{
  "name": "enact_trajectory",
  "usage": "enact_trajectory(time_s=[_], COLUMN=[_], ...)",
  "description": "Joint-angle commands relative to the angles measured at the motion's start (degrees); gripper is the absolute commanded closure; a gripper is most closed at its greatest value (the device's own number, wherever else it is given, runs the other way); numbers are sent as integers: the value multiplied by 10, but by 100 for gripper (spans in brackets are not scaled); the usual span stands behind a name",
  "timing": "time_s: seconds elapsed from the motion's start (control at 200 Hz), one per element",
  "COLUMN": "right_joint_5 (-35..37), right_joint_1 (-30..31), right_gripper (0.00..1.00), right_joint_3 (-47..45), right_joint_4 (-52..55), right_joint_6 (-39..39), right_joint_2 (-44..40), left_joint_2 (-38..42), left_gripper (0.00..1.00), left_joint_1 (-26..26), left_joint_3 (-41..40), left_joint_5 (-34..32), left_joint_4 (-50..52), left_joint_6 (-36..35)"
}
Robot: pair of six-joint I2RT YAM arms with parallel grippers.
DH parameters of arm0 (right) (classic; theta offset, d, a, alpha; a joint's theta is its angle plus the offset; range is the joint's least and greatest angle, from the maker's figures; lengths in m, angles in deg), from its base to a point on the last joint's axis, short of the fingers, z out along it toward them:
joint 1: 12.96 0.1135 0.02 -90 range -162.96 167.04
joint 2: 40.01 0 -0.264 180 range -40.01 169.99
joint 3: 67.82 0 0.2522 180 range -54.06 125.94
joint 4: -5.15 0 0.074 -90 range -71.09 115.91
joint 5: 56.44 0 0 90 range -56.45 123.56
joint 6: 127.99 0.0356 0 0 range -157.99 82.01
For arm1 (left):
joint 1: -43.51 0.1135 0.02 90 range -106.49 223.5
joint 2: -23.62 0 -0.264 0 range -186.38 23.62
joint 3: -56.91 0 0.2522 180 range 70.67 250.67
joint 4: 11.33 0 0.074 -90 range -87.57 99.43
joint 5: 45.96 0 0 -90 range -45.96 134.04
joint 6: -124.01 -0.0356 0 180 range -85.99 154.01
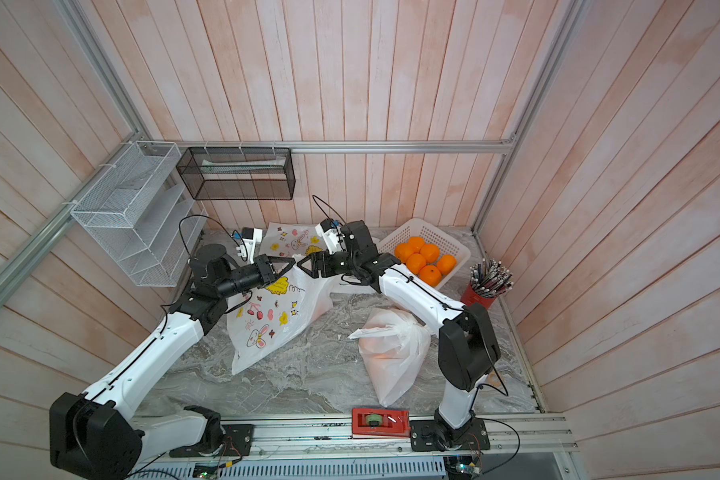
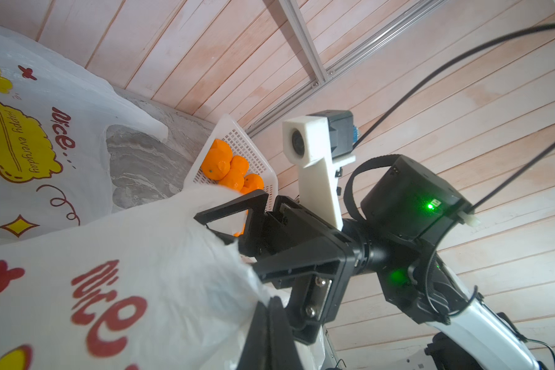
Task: Place the oranges into plastic bags & tie knots
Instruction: Place the orange in the plastic bag.
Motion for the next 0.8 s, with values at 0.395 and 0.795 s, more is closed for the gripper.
enact_trajectory(time_s=[0.395,0.795], right_joint_5=[43,114], right_joint_1=[-13,-154], right_gripper=[37,21], right_joint_3=[5,-48], right_joint_4=[27,69], right_joint_6=[-13,-37], right_joint_2=[-131,-223], left_joint_2=[-3,10], left_gripper=[100,100], left_joint_1=[10,15], left_joint_3=[-39,-50], left_joint_5=[-37,-49], left_joint_4=[4,17], left_joint_6=[-7,-23])
